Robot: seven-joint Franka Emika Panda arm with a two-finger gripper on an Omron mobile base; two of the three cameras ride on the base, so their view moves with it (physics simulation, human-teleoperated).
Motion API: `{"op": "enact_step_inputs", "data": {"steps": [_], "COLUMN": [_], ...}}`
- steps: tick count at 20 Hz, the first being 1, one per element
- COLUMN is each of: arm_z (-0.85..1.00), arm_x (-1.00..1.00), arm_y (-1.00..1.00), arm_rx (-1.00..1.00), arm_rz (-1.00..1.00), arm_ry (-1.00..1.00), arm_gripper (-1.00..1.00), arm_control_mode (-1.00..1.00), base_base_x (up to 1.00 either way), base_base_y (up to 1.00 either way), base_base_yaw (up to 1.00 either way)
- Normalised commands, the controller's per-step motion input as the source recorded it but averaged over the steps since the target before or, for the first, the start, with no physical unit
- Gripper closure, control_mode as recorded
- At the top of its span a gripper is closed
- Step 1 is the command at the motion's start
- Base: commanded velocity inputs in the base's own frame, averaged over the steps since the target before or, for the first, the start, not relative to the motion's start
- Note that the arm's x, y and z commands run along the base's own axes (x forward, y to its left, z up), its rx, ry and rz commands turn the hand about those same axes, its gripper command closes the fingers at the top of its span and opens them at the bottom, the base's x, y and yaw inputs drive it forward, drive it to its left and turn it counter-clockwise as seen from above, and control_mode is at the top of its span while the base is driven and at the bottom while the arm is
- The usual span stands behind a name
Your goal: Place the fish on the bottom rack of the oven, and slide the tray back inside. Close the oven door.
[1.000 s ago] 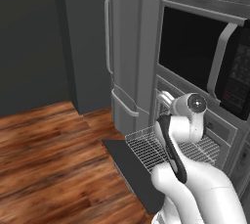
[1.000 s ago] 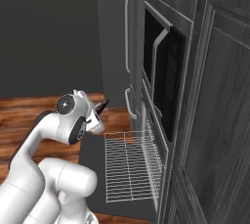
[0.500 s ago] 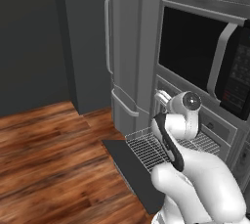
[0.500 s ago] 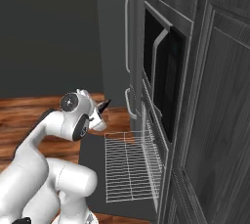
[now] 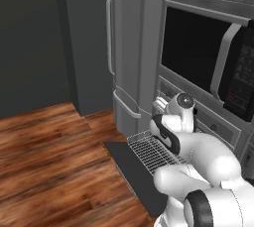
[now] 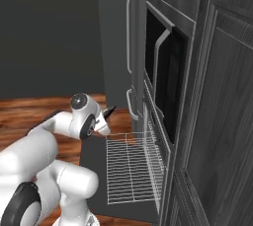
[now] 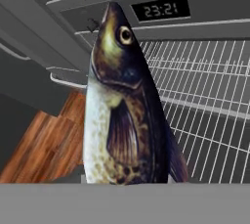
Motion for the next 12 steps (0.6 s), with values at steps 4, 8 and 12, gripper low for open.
{"op": "enact_step_inputs", "data": {"steps": [4,8,12], "arm_z": [-0.74,-0.6,-0.48], "arm_x": [0.05,0.07,0.07], "arm_y": [0.0,-0.18,-0.19], "arm_rx": [0.0,0.0,0.0], "arm_rz": [-0.01,-0.07,-0.1], "arm_ry": [0.15,0.19,0.12], "arm_gripper": [1.0,1.0,1.0], "arm_control_mode": [-1.0,-1.0,-1.0], "base_base_x": [0.0,0.0,0.0], "base_base_y": [0.0,0.0,0.0], "base_base_yaw": [0.0,0.0,0.0]}}
